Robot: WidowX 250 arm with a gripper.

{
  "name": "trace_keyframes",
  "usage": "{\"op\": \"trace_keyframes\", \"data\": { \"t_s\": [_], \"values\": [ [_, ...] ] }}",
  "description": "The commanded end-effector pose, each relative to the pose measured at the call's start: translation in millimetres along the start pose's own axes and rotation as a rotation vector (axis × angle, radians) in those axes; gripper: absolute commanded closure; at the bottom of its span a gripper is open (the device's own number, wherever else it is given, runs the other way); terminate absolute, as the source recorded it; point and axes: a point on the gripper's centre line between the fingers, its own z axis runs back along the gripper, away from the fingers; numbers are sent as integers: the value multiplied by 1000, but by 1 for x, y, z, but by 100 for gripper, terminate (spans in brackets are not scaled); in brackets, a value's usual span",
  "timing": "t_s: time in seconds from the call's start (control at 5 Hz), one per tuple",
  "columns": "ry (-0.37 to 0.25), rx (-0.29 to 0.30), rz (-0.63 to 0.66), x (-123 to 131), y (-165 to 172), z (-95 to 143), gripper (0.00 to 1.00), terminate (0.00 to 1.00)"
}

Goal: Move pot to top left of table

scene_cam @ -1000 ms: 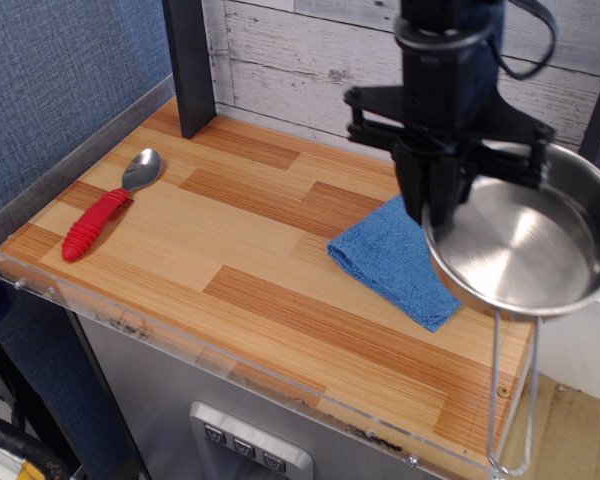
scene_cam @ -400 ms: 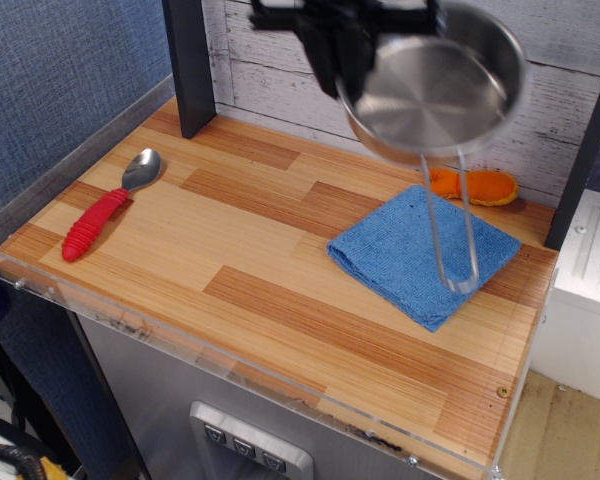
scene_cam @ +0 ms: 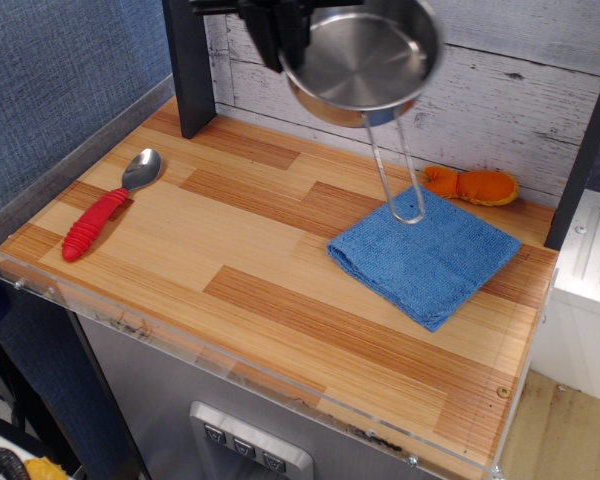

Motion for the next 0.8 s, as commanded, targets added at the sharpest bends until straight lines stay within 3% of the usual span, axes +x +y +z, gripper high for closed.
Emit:
{"op": "trace_keyframes", "data": {
  "t_s": [0.0,0.6],
  "values": [
    [34,34,114,7,44,-16,100,0],
    [149,51,251,0,97,-58,100,0]
  ]
}}
